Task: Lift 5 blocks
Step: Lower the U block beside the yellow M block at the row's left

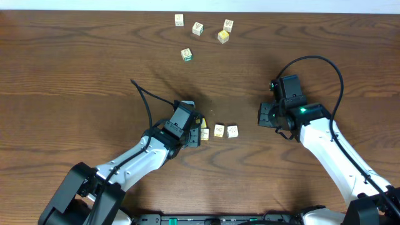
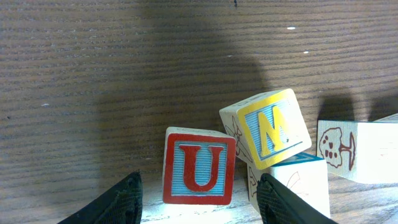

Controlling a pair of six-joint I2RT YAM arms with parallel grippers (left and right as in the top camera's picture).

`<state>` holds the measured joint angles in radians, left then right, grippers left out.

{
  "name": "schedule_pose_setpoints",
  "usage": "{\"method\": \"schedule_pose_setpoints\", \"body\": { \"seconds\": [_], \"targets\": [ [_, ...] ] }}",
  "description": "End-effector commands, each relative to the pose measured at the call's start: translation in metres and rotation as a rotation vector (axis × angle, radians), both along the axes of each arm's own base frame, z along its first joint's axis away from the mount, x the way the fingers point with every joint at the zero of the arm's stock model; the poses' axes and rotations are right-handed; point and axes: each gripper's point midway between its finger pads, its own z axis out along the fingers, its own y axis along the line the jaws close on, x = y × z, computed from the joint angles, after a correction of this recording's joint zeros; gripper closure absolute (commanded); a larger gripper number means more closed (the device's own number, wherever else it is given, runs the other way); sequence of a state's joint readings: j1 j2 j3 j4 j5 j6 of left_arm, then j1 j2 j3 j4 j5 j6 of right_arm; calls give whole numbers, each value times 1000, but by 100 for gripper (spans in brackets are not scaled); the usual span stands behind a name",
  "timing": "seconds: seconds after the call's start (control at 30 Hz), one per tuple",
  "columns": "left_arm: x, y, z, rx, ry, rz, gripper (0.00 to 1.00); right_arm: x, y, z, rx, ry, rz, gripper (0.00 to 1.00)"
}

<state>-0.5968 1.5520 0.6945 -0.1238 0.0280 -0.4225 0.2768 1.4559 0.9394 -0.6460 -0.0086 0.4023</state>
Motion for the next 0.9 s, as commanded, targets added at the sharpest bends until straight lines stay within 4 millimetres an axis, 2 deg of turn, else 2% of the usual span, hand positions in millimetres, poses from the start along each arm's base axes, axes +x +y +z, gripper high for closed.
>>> {"method": "schedule_pose_setpoints", "body": {
  "seconds": [0.0,0.37,0.67,0.87],
  "targets": [
    [-2,1,-4,5,13,5,40,-1,3,0,5,0,-3,56],
    [2,2,1,4,-14,13,39,1,1,1,-9,-7,2,55],
    [-7,5,0,11,23,21,39,2,-2,1,-24,-14,-5,54],
    [-15,-6,0,13,24,-18,38,2,-2,1,-24,-15,-5,54]
  ]
}}
